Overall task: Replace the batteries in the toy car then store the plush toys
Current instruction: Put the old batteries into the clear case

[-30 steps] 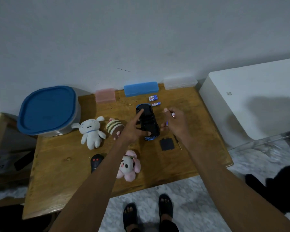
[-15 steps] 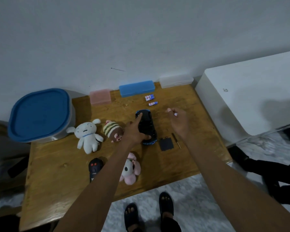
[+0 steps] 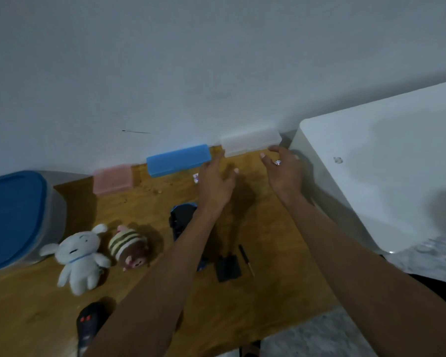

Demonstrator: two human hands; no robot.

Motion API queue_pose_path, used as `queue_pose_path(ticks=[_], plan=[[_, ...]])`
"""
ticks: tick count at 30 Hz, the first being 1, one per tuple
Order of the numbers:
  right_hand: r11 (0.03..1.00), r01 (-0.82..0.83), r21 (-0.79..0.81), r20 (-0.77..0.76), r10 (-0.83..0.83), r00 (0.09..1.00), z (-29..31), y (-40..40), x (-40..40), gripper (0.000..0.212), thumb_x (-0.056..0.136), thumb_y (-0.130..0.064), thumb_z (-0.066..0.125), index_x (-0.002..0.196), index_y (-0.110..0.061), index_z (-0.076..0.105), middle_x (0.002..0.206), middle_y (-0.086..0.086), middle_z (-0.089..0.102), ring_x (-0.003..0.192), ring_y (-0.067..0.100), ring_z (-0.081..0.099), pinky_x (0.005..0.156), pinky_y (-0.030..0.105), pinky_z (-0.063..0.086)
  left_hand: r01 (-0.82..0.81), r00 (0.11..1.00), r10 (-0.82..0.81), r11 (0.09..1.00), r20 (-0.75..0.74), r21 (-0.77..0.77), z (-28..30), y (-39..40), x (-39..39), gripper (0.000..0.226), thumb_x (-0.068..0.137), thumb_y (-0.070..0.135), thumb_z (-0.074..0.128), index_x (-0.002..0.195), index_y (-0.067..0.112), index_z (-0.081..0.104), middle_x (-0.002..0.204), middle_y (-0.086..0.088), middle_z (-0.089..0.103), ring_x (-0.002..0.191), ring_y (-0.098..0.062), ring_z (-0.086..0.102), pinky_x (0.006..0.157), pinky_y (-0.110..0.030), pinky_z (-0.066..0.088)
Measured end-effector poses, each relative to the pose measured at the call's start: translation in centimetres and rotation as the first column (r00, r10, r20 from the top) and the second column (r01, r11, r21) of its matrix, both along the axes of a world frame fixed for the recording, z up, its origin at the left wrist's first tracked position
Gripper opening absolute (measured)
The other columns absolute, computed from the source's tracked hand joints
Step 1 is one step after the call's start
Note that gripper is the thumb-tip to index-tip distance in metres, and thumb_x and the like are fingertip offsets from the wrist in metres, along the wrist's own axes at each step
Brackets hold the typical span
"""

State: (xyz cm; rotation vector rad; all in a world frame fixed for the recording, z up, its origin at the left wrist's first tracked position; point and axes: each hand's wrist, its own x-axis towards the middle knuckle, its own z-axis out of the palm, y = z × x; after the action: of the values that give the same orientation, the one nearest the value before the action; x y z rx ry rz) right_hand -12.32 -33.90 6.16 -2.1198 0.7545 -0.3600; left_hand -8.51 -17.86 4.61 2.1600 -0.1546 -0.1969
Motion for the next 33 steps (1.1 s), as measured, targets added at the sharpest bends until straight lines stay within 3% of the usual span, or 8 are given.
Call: queue_pose_path(ticks=[3,8,13,21,26,29,33], plan=[[0.999,-0.022,0.038,-0.052,0.024,0.998,-1.5,-2.2,2.4,0.044,0.094,-0.040,0.066,0.136,-0.028,0.060,0.124,0.009,0.067,0.106,0.022,0.063,0.089,0.024,0.045,-0.054,0.998,0.055,0.997,0.033,-0.048,-2.0,-2.7,2.1,0.053,0.096,0.030,0.067,0.146,0.026,0.050,0.147,-0.007,0.052,0.137,-0.024,0.045,0.114,-0.045,0.041],[0.992,-0.123,0.001,-0.079,0.123,0.989,-6.3,-4.8,6.1,0.055,0.093,-0.042,0.068,0.144,-0.035,0.051,0.125,0.006,0.069,0.108,0.023,0.065,0.097,0.030,0.049,-0.166,0.981,0.173,0.983,0.090,-0.079,-5.4,-6.1,5.5,0.052,0.090,0.015,0.073,0.140,0.025,0.058,0.138,-0.004,0.052,0.124,-0.019,0.053,0.107,-0.038,0.050],[0.989,-0.145,-0.029,-0.073,0.143,0.987,-9.4,-5.9,8.0,0.052,0.096,-0.043,0.061,0.145,-0.039,0.047,0.127,0.003,0.069,0.108,0.021,0.066,0.103,0.038,0.051,-0.201,0.971,0.206,0.978,0.122,-0.049,-7.3,-7.7,7.2,0.059,0.089,0.006,0.073,0.143,0.024,0.056,0.149,-0.007,0.045,0.134,-0.021,0.048,0.110,-0.036,0.048],[0.987,-0.116,-0.111,0.011,0.118,0.993,-10.1,-6.2,8.5,0.046,0.095,-0.041,0.063,0.140,-0.036,0.056,0.122,0.002,0.071,0.102,0.019,0.068,0.101,0.037,0.053,-0.275,0.951,0.269,0.961,0.150,0.016,-8.4,-8.5,7.5,0.051,0.095,0.005,0.065,0.141,0.024,0.058,0.157,-0.008,0.041,0.141,-0.024,0.044,0.113,-0.037,0.044],[0.986,-0.084,-0.144,0.117,0.102,0.988,-8.5,-6.1,8.7,0.045,0.091,-0.040,0.069,0.134,-0.028,0.064,0.121,0.003,0.072,0.098,0.019,0.070,0.096,0.037,0.056,-0.261,0.945,0.253,0.965,0.208,0.009,-8.7,-8.5,7.4,0.068,0.095,0.005,0.065,0.151,0.035,0.042,0.154,-0.007,0.044,0.136,-0.024,0.049,0.109,-0.042,0.048],[0.986,-0.052,-0.157,0.156,0.077,0.985,-7.7,-6.0,9.0,0.045,0.089,-0.040,0.071,0.132,-0.026,0.065,0.117,0.004,0.074,0.094,0.019,0.071,0.093,0.039,0.058,-0.261,0.938,0.267,0.964,0.222,-0.056,-8.5,-8.5,7.2,0.083,0.092,0.006,0.069,0.157,0.036,0.027,0.151,-0.003,0.049,0.132,-0.010,0.048,0.107,-0.033,0.048],[0.977,-0.041,-0.207,0.159,0.075,0.984,-7.0,-6.2,10.0,0.049,0.089,-0.045,0.069,0.134,-0.026,0.064,0.106,0.005,0.076,0.087,0.017,0.069,0.085,0.029,0.057,-0.252,0.939,0.273,0.960,0.212,-0.121,-8.3,-8.3,6.8,0.081,0.093,0.007,0.068,0.159,0.030,0.026,0.149,-0.005,0.051,0.119,0.011,0.037,0.102,-0.021,0.042]])
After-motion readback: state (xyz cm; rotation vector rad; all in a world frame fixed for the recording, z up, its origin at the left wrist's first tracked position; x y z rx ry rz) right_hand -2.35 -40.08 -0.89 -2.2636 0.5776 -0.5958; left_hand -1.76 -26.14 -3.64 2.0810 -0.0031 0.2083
